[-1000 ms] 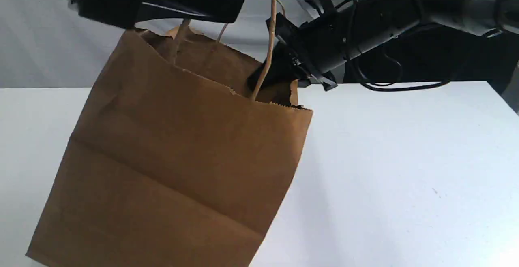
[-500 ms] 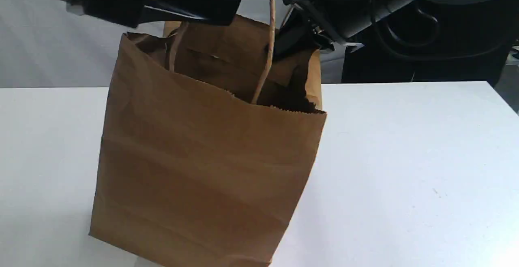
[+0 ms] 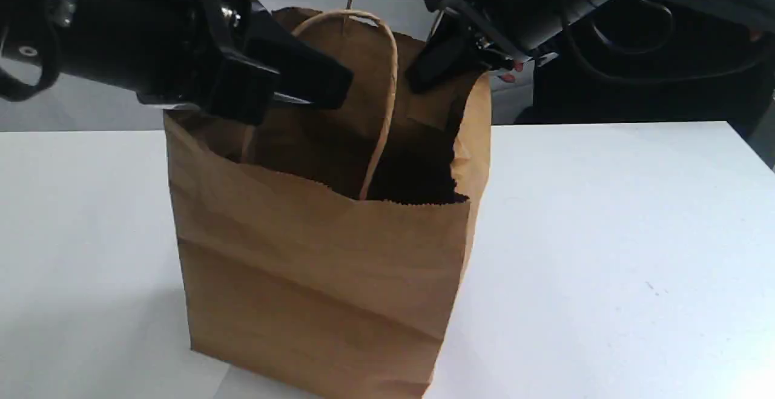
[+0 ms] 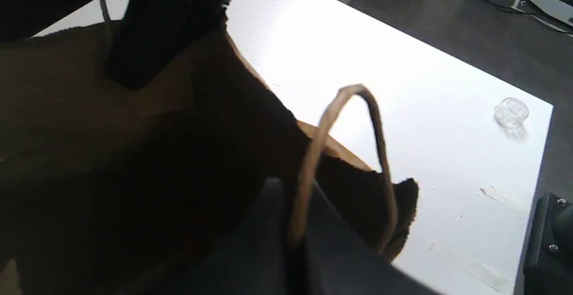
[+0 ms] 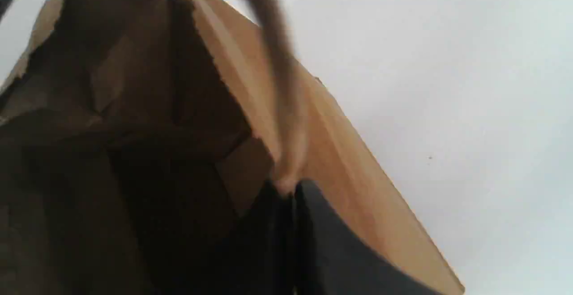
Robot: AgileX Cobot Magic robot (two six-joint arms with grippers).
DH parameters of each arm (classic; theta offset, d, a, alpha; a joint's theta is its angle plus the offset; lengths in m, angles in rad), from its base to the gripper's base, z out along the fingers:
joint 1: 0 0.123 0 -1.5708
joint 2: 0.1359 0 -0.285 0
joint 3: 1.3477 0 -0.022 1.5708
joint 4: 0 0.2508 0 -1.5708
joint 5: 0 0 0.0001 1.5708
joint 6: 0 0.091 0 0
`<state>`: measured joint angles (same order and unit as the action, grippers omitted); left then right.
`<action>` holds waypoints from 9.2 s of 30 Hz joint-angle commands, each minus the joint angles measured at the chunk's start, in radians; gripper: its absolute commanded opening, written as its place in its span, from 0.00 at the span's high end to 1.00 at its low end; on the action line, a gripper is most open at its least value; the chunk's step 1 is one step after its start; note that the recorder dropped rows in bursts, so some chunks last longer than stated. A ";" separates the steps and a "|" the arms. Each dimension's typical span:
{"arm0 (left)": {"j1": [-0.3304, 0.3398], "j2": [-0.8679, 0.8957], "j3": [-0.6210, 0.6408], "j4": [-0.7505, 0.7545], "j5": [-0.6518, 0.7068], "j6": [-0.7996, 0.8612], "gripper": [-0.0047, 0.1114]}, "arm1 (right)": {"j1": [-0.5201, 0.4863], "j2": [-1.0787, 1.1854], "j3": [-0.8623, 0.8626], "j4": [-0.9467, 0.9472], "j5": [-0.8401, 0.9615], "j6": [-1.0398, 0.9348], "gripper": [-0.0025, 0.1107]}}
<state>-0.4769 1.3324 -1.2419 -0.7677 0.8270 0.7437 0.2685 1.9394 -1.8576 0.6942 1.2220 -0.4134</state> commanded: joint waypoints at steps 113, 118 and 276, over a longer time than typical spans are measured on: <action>0.001 -1.121 0.817 0.539 -0.556 -0.538 0.96 | 0.011 -1.297 1.170 -0.140 -0.792 -0.092 0.98; 0.001 -1.123 0.834 0.539 -0.519 -0.563 0.96 | 0.011 -1.350 1.185 -0.140 -0.792 -0.092 0.98; 0.638 -1.197 1.119 0.711 -0.701 -0.571 0.96 | -0.348 -1.939 1.858 -0.732 -1.143 0.578 0.98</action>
<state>0.1563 0.1551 -0.1424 -0.0607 0.1413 0.1838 -0.0728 0.0027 -0.0029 -0.0432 0.0774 0.1628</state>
